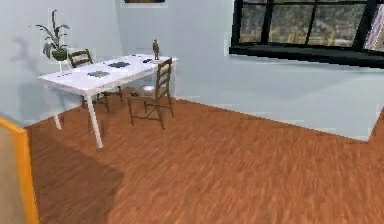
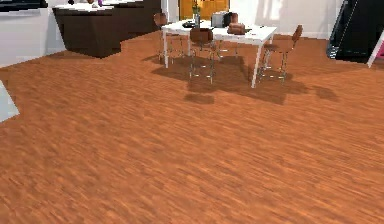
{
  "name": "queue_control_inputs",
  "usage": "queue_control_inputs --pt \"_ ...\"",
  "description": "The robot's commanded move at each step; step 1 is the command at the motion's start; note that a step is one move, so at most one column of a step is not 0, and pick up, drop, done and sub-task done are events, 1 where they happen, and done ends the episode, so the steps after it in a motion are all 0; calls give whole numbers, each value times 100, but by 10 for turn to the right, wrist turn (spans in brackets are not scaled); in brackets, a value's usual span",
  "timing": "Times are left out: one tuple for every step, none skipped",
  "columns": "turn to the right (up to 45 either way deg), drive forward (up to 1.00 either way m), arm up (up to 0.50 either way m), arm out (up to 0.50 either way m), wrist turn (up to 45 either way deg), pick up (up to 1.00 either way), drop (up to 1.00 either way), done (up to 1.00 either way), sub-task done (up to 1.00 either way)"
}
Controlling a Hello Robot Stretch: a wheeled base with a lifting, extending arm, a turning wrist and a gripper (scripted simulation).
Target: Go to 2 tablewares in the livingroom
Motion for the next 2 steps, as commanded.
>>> queue_control_inputs --pt "180 0 0 0 0 0 0 0 0" --pt "0 40 0 0 0 0 0 0 0"
